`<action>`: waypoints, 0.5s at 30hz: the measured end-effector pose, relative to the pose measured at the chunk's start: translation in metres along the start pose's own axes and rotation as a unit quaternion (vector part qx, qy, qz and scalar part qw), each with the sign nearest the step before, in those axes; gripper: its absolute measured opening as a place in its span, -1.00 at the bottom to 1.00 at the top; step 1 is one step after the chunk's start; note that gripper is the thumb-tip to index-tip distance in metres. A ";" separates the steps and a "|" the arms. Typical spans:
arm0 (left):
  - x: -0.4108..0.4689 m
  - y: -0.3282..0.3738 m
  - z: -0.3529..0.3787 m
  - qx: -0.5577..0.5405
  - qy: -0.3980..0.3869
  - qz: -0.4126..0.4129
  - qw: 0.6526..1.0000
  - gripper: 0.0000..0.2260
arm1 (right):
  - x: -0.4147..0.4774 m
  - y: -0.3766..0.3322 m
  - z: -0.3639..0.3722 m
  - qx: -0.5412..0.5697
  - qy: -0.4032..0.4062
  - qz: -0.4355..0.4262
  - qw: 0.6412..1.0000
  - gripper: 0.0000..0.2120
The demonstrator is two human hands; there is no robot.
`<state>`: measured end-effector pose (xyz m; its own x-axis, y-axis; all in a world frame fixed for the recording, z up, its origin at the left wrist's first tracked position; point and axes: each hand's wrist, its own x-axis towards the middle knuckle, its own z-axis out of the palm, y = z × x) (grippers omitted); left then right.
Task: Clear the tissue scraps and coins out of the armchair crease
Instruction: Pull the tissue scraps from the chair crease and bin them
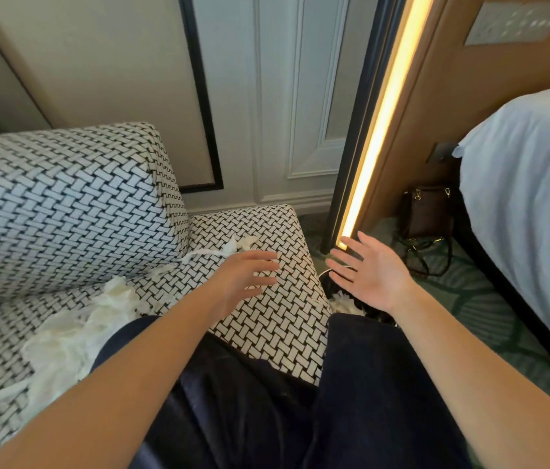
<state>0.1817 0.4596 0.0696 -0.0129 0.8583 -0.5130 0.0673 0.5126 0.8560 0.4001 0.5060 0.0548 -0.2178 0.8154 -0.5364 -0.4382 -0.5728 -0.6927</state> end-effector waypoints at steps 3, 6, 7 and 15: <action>-0.009 -0.005 -0.027 -0.007 0.015 0.009 1.000 -0.79 | 0.003 0.016 0.032 -0.070 -0.030 0.013 0.997 -0.59; -0.016 -0.006 -0.056 -0.018 0.044 0.017 0.999 -0.79 | 0.010 0.031 0.062 -0.117 -0.049 0.027 0.992 -0.60; -0.018 -0.006 -0.066 -0.028 0.057 0.019 0.998 -0.79 | 0.013 0.035 0.073 -0.128 -0.054 0.031 0.990 -0.61; -0.018 -0.012 -0.143 -0.062 0.131 0.008 0.989 -0.80 | 0.044 0.070 0.139 -0.299 -0.006 -0.008 0.954 -0.77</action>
<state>0.0380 0.4413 0.0781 -0.2711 0.8354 -0.4781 -0.0523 0.4832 0.8739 0.2385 0.5135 0.0503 -0.2276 0.8229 -0.5207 0.1340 -0.5031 -0.8538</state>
